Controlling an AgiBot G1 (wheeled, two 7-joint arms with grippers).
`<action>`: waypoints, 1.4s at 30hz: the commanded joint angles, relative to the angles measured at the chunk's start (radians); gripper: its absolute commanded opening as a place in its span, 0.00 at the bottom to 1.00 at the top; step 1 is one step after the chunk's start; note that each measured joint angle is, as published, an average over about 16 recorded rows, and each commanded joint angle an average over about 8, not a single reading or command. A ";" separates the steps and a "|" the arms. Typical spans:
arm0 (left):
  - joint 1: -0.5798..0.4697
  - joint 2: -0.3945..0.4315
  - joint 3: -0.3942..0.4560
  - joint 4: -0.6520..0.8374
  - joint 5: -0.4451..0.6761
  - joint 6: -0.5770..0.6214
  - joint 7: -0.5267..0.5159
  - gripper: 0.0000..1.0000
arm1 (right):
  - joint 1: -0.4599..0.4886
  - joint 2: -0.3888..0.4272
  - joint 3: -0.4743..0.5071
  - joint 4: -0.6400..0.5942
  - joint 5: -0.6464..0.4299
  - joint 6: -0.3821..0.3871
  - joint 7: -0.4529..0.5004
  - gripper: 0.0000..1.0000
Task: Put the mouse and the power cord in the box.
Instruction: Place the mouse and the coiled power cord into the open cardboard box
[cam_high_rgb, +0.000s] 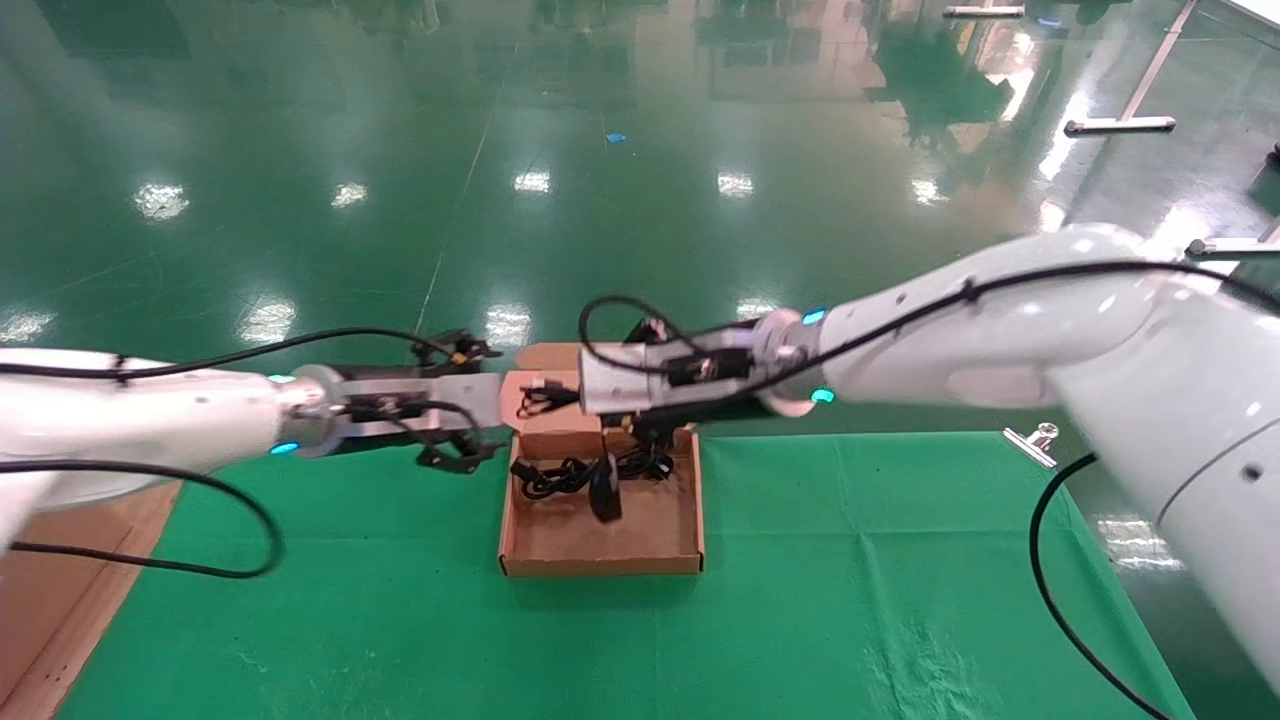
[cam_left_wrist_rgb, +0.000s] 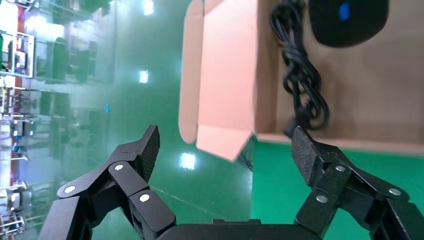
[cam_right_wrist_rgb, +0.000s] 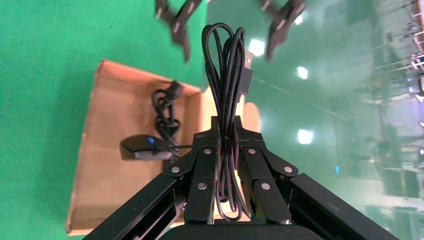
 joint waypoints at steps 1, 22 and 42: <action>-0.002 -0.032 -0.020 0.004 -0.027 0.038 0.044 1.00 | -0.019 0.000 -0.036 0.027 0.005 0.032 0.021 0.00; -0.012 -0.020 -0.062 0.098 -0.085 0.089 0.150 1.00 | -0.053 0.003 -0.196 0.057 0.043 0.143 0.086 1.00; -0.009 -0.019 -0.058 0.088 -0.078 0.083 0.144 1.00 | -0.049 0.006 -0.179 0.058 0.040 0.128 0.082 1.00</action>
